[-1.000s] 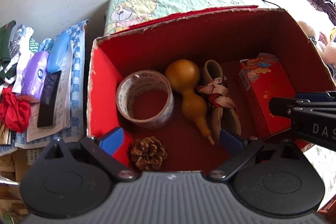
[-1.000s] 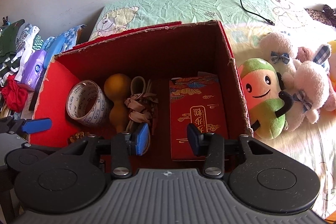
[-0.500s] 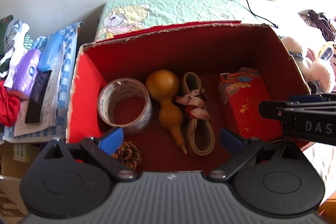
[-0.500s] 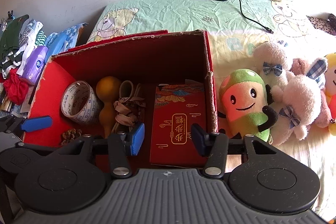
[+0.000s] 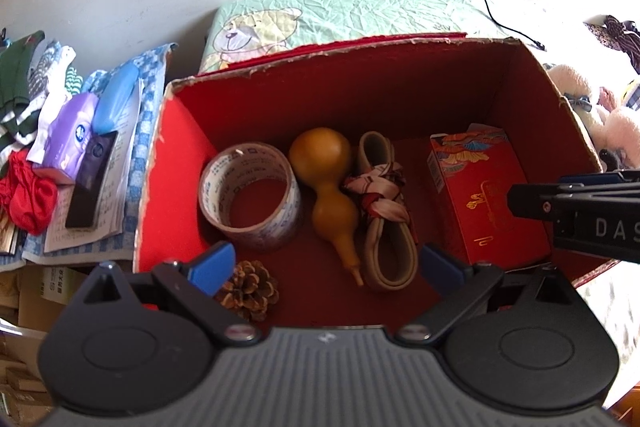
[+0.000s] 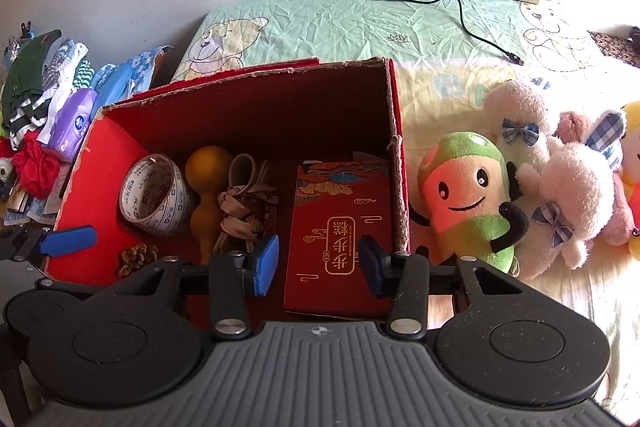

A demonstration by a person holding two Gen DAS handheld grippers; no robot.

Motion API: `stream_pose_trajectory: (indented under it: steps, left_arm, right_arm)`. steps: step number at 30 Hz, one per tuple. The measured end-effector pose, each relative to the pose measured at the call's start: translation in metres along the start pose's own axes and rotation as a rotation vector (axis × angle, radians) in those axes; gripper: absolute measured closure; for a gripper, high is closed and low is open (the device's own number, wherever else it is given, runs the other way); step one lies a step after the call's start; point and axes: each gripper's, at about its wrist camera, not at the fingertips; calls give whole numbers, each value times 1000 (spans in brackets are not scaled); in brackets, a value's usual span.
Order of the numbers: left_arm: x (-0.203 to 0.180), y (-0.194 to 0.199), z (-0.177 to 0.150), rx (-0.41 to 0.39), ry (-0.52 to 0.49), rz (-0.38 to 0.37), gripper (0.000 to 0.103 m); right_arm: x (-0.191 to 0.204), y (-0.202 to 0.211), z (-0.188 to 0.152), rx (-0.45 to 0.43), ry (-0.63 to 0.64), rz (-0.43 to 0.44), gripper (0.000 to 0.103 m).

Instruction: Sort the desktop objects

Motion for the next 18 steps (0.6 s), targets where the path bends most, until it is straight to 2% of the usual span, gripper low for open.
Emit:
stream_pose_trajectory:
  steps: [8, 14, 18]
  left_arm:
    - [12, 3, 5, -12, -49, -40, 4]
    - [19, 3, 1, -26, -101, -93, 4]
    - [19, 3, -6, -21, -113, -99, 4]
  right_arm:
    - [14, 7, 2, -16, -25, -58, 55]
    - [28, 9, -3, -46, -32, -117, 55]
    - [33, 7, -9, -40, -55, -134, 55]
Point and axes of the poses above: each gripper's, at about its wrist camera, not at the fingertips, and y roughly against the way its jaws point, x to its left, z to its top, and after that the axes turned 11 degrees about y, right-handed
